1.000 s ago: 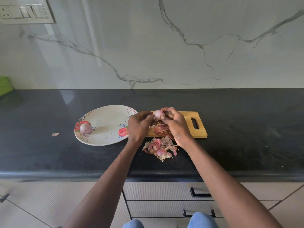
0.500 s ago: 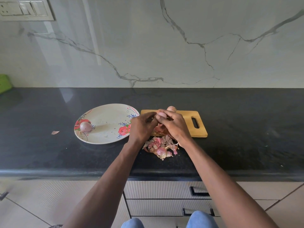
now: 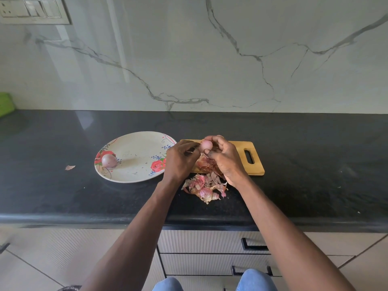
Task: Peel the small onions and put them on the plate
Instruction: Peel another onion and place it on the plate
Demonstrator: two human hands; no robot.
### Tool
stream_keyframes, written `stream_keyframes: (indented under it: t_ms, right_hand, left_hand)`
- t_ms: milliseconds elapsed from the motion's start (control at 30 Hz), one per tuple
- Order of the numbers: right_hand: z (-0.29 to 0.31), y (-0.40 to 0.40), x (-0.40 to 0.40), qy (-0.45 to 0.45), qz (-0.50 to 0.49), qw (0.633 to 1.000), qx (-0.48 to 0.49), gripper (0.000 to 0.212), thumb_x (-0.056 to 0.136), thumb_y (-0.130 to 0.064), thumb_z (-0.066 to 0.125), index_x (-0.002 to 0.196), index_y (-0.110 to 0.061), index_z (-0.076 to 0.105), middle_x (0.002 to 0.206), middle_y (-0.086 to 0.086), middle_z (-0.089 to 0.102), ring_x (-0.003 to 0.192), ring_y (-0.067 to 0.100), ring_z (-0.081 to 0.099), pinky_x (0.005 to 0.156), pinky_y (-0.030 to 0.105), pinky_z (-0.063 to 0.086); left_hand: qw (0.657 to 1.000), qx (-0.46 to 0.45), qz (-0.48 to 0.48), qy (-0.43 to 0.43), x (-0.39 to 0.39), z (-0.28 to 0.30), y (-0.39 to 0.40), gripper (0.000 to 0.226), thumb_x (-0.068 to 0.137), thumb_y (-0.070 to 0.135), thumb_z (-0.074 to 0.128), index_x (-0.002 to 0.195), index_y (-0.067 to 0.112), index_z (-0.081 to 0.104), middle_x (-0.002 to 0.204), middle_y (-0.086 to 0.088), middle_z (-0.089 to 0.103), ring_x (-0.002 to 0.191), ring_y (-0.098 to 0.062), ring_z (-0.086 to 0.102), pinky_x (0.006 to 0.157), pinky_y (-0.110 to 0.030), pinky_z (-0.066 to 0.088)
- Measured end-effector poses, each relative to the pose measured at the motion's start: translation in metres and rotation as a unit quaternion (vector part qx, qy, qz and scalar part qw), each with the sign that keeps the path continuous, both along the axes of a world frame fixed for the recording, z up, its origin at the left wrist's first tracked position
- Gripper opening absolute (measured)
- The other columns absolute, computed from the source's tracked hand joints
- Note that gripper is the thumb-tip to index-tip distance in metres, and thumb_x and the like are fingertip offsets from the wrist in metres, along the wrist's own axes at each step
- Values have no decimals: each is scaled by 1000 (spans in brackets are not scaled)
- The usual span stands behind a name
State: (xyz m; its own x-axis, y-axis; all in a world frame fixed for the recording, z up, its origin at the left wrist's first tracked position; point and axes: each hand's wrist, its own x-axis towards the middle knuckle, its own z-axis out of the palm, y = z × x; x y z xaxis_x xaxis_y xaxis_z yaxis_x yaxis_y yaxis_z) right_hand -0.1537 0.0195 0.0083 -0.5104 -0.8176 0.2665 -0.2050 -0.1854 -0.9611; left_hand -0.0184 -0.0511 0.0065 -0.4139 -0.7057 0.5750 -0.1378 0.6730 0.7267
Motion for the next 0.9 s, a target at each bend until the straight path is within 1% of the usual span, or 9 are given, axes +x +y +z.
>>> stream_keyframes:
  t_ms: [200, 300, 400, 467, 533, 633, 700, 800, 900]
  right_hand:
    - [-2, -3, 1, -5, 4, 1000, 16, 28, 89, -1, 70, 115, -12, 65, 113, 3, 73, 110, 14, 67, 93, 31, 56]
    - [1, 0, 3, -33, 6, 999, 11, 26, 90, -3, 70, 114, -11, 65, 112, 2, 74, 109, 16, 68, 91, 31, 56]
    - [4, 2, 4, -82, 12, 997, -1, 30, 92, 6, 62, 117, -11, 64, 114, 4, 73, 108, 16, 68, 92, 30, 55]
    - [6, 4, 3, -145, 28, 989, -17, 36, 92, 14, 56, 118, -10, 62, 117, 6, 72, 109, 20, 69, 91, 33, 56]
    - [8, 6, 2, -204, 51, 977, -36, 43, 91, 20, 50, 121, -8, 60, 122, 10, 69, 107, 23, 70, 85, 30, 58]
    - [10, 7, -1, -229, 64, 970, -55, 55, 88, 24, 46, 128, -12, 59, 127, 12, 67, 113, 19, 67, 83, 26, 57]
    - [11, 9, 0, -232, 66, 969, -60, 58, 86, 27, 44, 126, -11, 60, 124, 13, 67, 103, 13, 70, 78, 24, 57]
    - [12, 11, 1, -206, 53, 976, -52, 57, 83, 29, 45, 122, -9, 62, 117, 11, 67, 89, 8, 73, 70, 20, 56]
    - [8, 9, 1, -158, 25, 986, -49, 51, 81, 22, 57, 111, -18, 69, 116, 10, 69, 102, 18, 70, 76, 30, 59]
  left_hand:
    - [999, 22, 26, -4, -1, -2, 0, 16, 92, 23, 74, 98, 10, 79, 88, -2, 74, 77, -14, 70, 71, -40, 58]
    - [997, 63, 34, 7, -1, 0, 1, 16, 92, 23, 73, 99, 10, 78, 87, -1, 75, 79, -14, 72, 73, -42, 59]
    - [992, 113, 41, 38, -1, 3, 2, 6, 92, 17, 70, 92, 14, 76, 81, -1, 76, 77, -14, 74, 77, -42, 61]
    - [989, 128, 57, 49, 0, 6, 2, 11, 92, 12, 67, 89, 20, 74, 78, 0, 75, 75, -13, 74, 77, -39, 61]
    - [989, 124, 73, 31, 0, 5, 0, 13, 92, 10, 65, 97, 11, 77, 84, -4, 76, 79, -14, 74, 81, -37, 61]
    - [991, 86, 96, -35, -1, 3, -3, 31, 92, 3, 59, 121, 3, 71, 114, -13, 74, 104, -23, 70, 94, -26, 52]
    - [991, 55, 99, -72, -2, 1, -3, 34, 92, 1, 58, 123, 2, 70, 124, -14, 70, 112, -26, 67, 94, -21, 44]
    - [990, 16, 93, -109, -3, 2, -3, 33, 92, 11, 63, 124, 4, 71, 133, -11, 66, 126, -26, 58, 106, -30, 41]
    - [996, 20, 52, -64, -1, 4, 0, 38, 92, 30, 64, 123, 8, 72, 132, -9, 67, 128, -22, 58, 109, -36, 44]
